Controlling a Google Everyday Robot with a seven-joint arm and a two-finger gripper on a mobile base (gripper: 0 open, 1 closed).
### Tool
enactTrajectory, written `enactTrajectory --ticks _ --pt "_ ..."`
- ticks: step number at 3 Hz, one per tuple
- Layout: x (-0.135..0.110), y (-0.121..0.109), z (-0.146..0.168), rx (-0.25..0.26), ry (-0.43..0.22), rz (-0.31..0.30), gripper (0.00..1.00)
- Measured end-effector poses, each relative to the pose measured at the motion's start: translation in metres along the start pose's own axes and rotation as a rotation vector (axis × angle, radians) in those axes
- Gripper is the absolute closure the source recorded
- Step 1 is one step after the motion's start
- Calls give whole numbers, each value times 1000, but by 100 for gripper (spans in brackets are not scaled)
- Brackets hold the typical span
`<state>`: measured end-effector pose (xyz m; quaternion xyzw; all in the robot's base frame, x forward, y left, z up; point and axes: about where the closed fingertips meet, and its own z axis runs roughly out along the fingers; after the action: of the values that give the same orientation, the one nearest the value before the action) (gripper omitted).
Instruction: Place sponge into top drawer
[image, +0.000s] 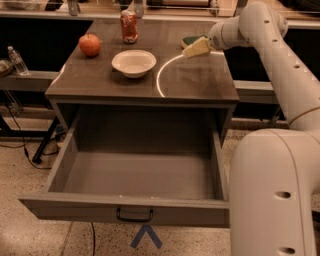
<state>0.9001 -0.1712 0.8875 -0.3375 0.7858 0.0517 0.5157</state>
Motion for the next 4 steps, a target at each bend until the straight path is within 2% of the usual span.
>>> enactTrajectory --ticks 1,2,3,4 --pt "9 -11 34 49 -10 71 0" --pt "9 -12 63 55 -45 147 4" --pt "11 -13 77 58 -74 208 26" --pt "9 -16 83 67 -102 226 50"
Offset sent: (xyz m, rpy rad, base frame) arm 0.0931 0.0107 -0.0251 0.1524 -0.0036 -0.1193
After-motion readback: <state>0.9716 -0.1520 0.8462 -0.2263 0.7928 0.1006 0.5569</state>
